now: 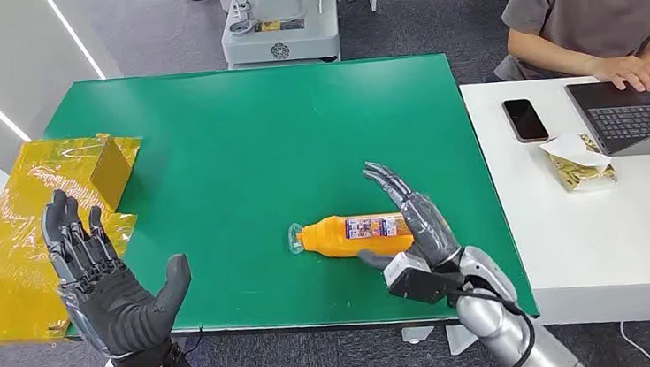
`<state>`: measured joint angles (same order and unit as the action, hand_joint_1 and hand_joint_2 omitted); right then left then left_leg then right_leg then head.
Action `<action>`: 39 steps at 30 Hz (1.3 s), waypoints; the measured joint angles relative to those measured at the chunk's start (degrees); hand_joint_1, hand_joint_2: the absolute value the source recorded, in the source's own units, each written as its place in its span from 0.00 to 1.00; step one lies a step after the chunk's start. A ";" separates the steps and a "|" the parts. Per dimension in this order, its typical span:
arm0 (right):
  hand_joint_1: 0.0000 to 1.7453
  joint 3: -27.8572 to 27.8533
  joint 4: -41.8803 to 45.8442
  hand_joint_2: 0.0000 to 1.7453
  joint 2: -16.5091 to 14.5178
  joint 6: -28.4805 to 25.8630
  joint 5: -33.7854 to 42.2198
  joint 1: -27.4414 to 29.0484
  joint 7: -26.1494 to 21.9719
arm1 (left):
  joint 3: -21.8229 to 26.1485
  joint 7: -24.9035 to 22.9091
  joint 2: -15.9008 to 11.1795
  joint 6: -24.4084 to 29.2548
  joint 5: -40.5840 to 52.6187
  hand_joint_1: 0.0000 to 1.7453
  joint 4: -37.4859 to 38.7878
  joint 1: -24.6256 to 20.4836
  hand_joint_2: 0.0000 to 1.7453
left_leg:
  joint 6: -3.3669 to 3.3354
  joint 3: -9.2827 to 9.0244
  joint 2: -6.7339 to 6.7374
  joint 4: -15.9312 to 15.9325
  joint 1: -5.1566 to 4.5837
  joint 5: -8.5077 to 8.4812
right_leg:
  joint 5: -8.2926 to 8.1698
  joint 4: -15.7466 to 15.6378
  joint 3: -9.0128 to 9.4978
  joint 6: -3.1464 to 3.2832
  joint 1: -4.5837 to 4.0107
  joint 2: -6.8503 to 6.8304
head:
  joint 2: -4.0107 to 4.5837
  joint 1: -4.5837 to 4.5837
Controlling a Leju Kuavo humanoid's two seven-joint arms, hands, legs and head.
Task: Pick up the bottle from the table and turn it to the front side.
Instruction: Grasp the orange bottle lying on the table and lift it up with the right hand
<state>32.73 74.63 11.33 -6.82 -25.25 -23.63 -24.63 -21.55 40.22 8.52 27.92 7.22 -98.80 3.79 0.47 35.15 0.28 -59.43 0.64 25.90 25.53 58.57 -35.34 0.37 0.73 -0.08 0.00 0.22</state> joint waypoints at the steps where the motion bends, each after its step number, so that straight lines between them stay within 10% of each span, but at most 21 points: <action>1: 0.00 0.02 -0.73 1.00 0.41 0.51 -0.28 -1.05 0.02 | 0.00 0.00 -0.03 -0.13 -0.06 0.00 -0.02 0.00 1.00 | -0.01 0.00 -0.01 0.00 0.00 -0.02 | 0.00 0.00 0.00 0.00 0.00 -0.01 | 0.00 -0.01; 16: 0.00 6.74 -17.25 1.00 4.48 22.23 -2.60 -26.99 -0.39 | -0.09 0.00 -1.13 -3.70 -1.26 0.00 -0.10 -0.28 1.00 | -0.04 -0.01 -0.08 -0.02 0.00 -0.08 | -0.06 0.02 -0.02 -0.03 -0.01 -0.06 | 0.00 -0.01; 26: 0.00 9.90 -21.04 1.00 4.51 26.76 -1.82 -31.11 -0.49 | -0.09 0.00 -1.38 -4.08 -1.04 0.00 -0.10 -0.31 1.00 | -0.05 0.03 -0.06 -0.02 -0.01 -0.08 | -0.06 0.02 -0.02 -0.03 -0.01 -0.04 | 0.00 -0.02; 39: 0.00 19.66 -35.84 1.00 -2.63 29.56 -1.11 -33.60 -2.61 | -0.09 0.00 -1.25 -4.71 -0.08 0.00 -0.10 -0.99 1.00 | -0.04 -0.01 -0.07 -0.01 0.02 -0.08 | -0.05 0.04 -0.01 -0.03 -0.04 -0.04 | 0.00 -0.02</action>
<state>52.39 38.79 8.70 22.75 -26.36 -57.23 -27.24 -21.64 40.22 7.28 23.21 7.15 -98.90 2.81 0.43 35.14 0.21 -59.43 0.67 25.82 25.47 58.61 -35.35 0.35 0.70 -0.12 0.00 0.20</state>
